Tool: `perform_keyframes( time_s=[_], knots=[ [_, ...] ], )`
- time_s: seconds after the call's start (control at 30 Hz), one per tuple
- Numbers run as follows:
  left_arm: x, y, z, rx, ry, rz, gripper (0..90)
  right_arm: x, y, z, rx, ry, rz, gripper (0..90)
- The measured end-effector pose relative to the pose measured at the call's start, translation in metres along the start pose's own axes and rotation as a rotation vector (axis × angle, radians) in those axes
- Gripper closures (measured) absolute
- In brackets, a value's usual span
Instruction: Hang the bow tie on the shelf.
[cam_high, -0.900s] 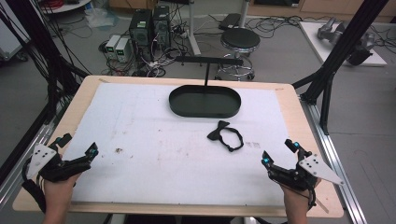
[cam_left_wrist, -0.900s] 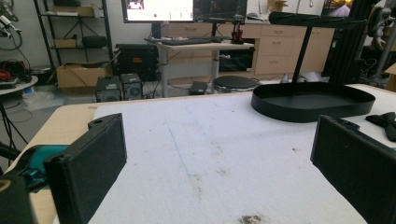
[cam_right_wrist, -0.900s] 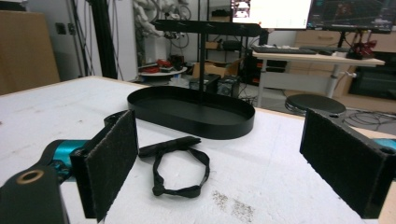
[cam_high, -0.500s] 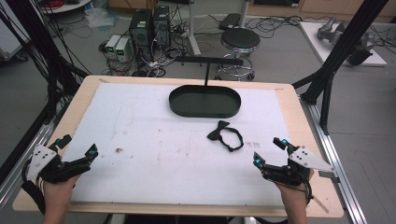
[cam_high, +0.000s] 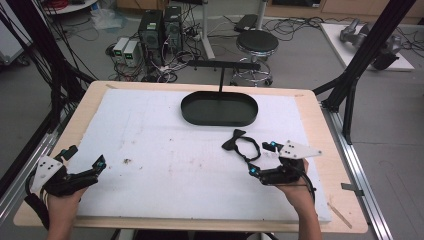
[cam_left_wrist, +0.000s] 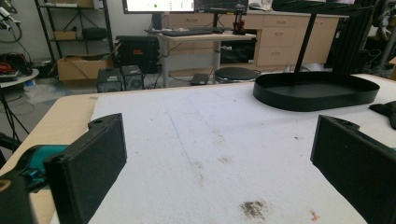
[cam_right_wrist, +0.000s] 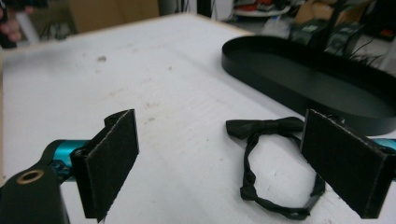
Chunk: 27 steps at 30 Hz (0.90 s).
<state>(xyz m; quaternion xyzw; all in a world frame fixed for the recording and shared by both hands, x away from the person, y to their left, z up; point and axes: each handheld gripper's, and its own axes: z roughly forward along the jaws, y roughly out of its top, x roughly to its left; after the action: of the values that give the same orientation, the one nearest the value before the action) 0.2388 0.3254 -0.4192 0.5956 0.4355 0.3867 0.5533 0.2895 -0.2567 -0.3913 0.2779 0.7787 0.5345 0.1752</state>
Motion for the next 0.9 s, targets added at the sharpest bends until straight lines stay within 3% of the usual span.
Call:
perform_keyframes(
  time_s=[0.17, 0.27, 0.33, 0.47, 0.57, 0.7, 0.9],
  knots=[
    [0.001, -0.001, 0.000, 0.006, 0.002, 0.002, 3.9, -0.010, 0.008, 0.026, 0.110, 0.005, -0.017, 11.1],
    [0.001, -0.001, 0.000, 0.005, 0.003, -0.003, 3.9, -0.015, 0.011, 0.039, 0.142, 0.066, -0.002, 15.8],
    [0.001, -0.001, 0.000, 0.004, 0.004, -0.007, 3.9, -0.018, 0.010, 0.048, 0.165, 0.081, 0.007, 15.8],
    [0.001, -0.001, 0.000, 0.006, 0.002, -0.005, 3.9, -0.023, 0.007, 0.059, 0.226, 0.061, 0.008, 16.1],
    [0.001, -0.001, 0.001, 0.006, 0.001, -0.008, 3.9, -0.025, 0.000, 0.070, 0.313, 0.007, -0.007, 24.0],
    [0.001, -0.001, 0.001, 0.005, 0.002, -0.014, 3.9, -0.024, -0.003, 0.076, 0.346, -0.013, -0.042, 28.5],
    [0.001, -0.001, 0.000, 0.006, 0.004, -0.010, 3.9, -0.026, -0.010, 0.086, 0.409, -0.085, -0.026, 45.3]
  ],
)
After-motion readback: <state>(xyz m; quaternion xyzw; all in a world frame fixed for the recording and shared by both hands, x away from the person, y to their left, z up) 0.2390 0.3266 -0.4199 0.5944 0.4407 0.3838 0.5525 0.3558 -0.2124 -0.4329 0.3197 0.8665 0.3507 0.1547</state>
